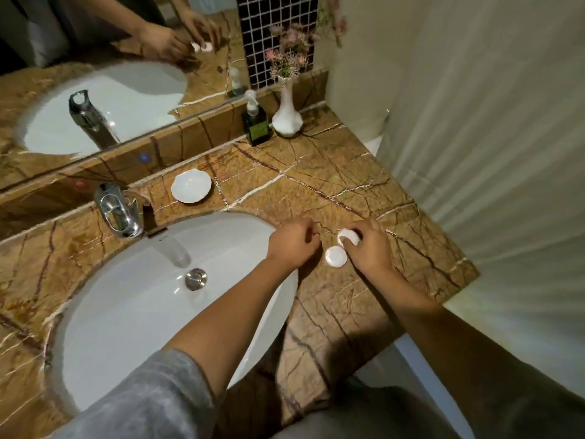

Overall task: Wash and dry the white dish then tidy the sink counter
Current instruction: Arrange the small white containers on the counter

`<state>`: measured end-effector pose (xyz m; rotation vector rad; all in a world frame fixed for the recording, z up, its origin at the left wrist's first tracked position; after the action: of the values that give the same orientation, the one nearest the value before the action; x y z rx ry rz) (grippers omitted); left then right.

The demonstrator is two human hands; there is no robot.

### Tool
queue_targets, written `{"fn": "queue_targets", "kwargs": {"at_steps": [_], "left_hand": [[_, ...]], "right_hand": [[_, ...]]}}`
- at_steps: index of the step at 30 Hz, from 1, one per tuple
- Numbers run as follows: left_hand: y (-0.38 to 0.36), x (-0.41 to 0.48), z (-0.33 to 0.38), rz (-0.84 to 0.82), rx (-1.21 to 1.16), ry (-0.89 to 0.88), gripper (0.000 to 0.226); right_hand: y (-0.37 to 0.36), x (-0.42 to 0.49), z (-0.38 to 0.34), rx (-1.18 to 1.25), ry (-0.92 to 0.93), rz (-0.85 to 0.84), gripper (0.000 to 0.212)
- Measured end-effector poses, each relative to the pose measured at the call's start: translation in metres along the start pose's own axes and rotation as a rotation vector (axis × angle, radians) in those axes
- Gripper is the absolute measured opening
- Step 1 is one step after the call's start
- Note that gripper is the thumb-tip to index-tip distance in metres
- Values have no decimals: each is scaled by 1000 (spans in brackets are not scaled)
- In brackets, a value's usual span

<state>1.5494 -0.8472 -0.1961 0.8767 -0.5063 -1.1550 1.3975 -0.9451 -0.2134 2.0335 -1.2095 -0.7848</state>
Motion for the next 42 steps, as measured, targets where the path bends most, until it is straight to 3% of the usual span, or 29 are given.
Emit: {"fn": "queue_targets", "kwargs": {"at_steps": [10, 15, 26, 42], "left_hand": [[0, -11, -2, 2, 68, -48, 22], [7, -16, -11, 24, 135, -71, 21], [15, -30, -21, 51, 215, -66, 23], [55, -60, -88, 91, 228, 102, 23]], "right_hand": [[-8, 0, -14, -145, -51, -13, 43], [-6, -12, -18, -89, -46, 5, 50], [-14, -46, -15, -169, 133, -86, 46], [-28, -26, -50, -371, 212, -213, 39]]}}
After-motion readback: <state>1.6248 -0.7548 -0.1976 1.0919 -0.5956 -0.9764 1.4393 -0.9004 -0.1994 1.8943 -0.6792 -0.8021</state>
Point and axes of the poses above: each hand's wrist, its own x-axis towards the middle knuckle, its own y-axis out of the back of the hand, z = x × y, the point moved 1 cm from there along x, towards the middle knuckle, and after that the axes turned 7 degrees about -y, right-handed, at the moved point
